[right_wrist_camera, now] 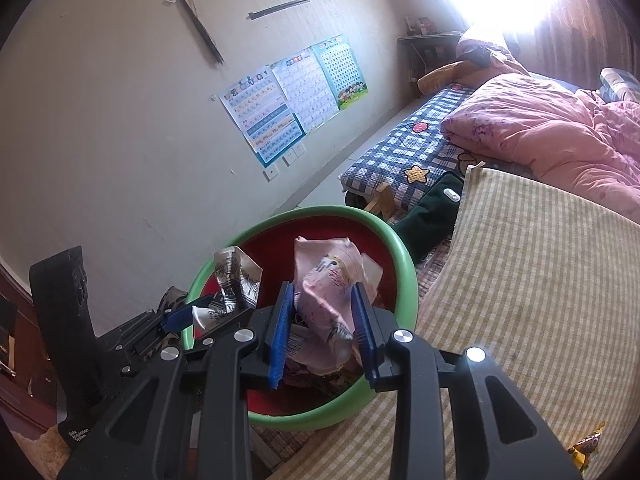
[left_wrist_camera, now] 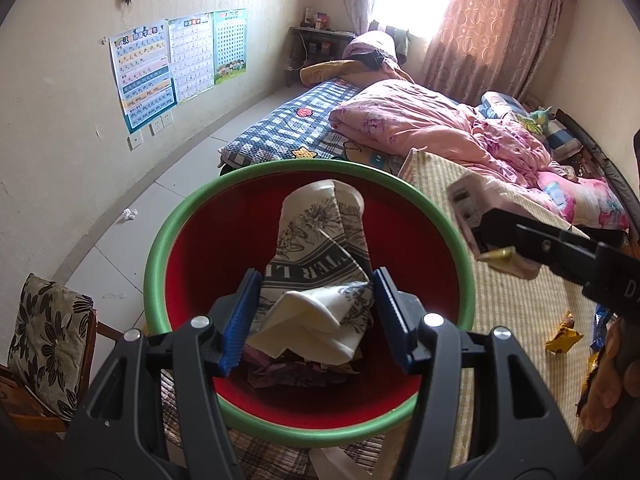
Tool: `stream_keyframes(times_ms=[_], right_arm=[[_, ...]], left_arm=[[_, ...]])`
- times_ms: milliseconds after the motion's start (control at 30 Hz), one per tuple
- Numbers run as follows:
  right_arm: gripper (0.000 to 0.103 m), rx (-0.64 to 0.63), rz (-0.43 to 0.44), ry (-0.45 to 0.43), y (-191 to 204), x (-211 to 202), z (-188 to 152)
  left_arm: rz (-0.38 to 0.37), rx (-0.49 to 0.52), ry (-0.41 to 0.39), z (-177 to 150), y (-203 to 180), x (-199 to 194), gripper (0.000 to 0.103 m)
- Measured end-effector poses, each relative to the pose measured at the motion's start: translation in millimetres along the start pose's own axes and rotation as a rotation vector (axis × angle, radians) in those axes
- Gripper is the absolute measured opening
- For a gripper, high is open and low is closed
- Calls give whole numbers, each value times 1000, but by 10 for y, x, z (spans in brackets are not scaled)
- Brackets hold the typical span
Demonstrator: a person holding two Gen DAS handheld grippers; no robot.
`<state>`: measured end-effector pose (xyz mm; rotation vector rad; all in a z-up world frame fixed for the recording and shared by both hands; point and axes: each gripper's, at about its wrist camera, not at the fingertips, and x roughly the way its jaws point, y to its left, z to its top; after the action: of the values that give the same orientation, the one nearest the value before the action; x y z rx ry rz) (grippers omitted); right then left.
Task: Collect trash
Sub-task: 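Hold both wrappers over the red bucket and open both tools to drop them, then grasp the blue Oreo wrapper with the right tool while the left tool grasps the yellow-gold wrapper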
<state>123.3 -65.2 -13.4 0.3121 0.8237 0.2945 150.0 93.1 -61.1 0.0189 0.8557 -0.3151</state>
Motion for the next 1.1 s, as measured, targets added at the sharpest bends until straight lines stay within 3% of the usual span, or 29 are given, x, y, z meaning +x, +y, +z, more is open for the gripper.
stream_keyframes(times_ms=[133, 167, 200, 233, 500, 633, 900, 1033, 1100], right_arm=[[31, 3, 6, -3, 14, 12, -7], [36, 5, 6, -5, 18, 14, -7], [50, 10, 7, -9, 20, 7, -8], [53, 18, 6, -16, 12, -15, -18], [56, 61, -67, -35, -280, -335, -232], [57, 120, -161, -51, -688, -655, -409], [68, 324, -484, -133, -1918, -1621, -935], [70, 451, -607, -100, -2468, -1955, -1384], [70, 509, -618, -83, -2687, -2030, -1544]], left_arm=[[1, -9, 15, -24, 25, 31, 60], [5, -14, 21, -35, 35, 44, 64], [7, -18, 23, -42, 43, 49, 70], [9, -21, 25, -55, 48, 51, 71], [19, -22, 4, -94, -111, -40, 76], [1, -8, -15, -111, -322, -106, 77], [-65, 60, 12, -276, -1018, -139, 77], [-95, 98, 34, -416, -1387, -149, 77], [-109, 118, 44, -483, -1579, -153, 78]])
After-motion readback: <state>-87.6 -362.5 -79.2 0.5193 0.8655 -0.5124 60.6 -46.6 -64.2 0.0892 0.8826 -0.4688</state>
